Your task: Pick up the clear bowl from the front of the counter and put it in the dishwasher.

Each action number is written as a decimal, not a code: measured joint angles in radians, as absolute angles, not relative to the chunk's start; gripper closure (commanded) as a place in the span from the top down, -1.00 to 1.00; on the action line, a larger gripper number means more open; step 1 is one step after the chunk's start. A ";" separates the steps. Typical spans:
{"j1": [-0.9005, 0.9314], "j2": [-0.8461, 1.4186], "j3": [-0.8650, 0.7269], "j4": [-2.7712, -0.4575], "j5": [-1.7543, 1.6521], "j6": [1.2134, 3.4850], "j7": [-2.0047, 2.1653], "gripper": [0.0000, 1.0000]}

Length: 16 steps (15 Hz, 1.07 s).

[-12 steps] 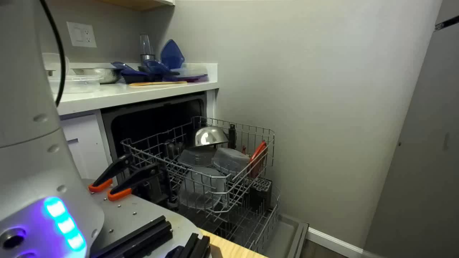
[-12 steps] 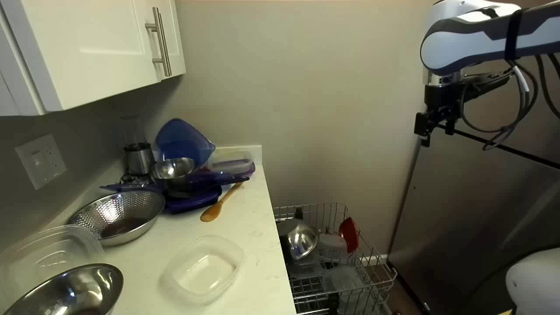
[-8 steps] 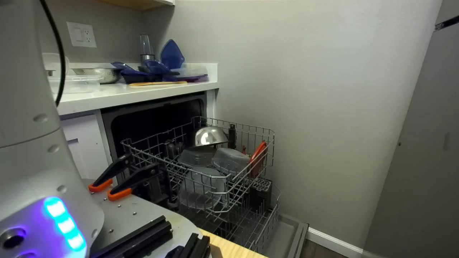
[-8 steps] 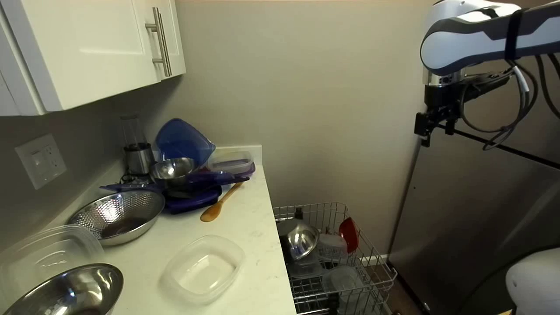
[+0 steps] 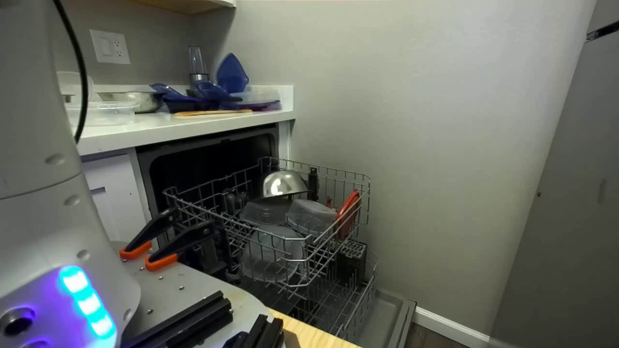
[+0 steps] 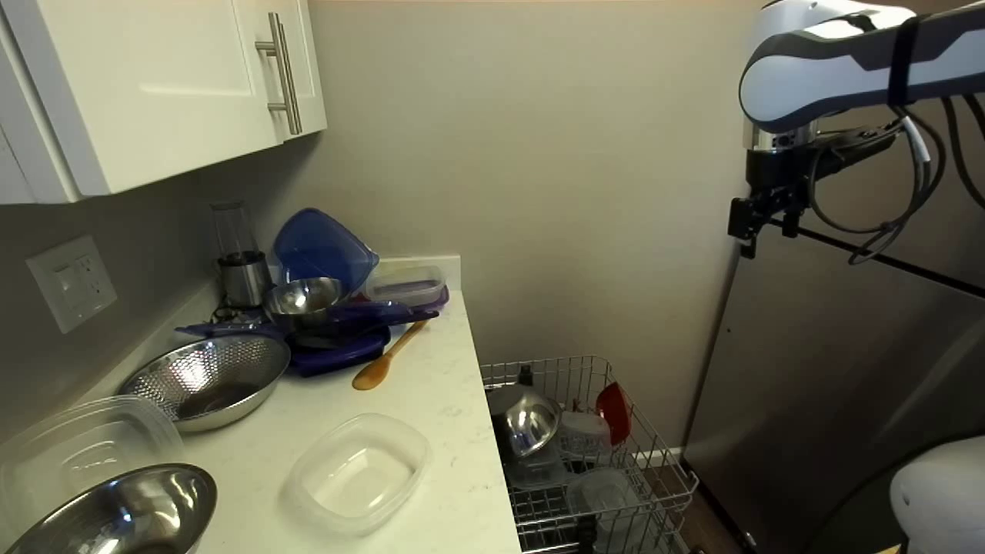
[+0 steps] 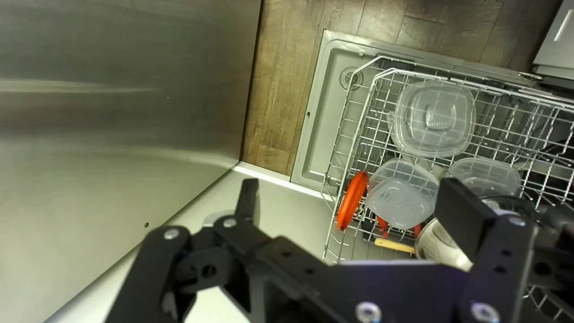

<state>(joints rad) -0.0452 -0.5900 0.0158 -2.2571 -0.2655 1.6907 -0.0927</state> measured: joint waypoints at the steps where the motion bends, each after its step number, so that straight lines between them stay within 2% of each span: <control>1: -0.037 -0.586 0.016 -2.257 -0.265 1.702 -0.093 1.00; 10: 0.130 -0.284 0.129 -2.093 -0.217 2.003 -0.086 1.00; 16: 0.207 -0.083 0.197 -1.971 -0.157 2.092 -0.088 1.00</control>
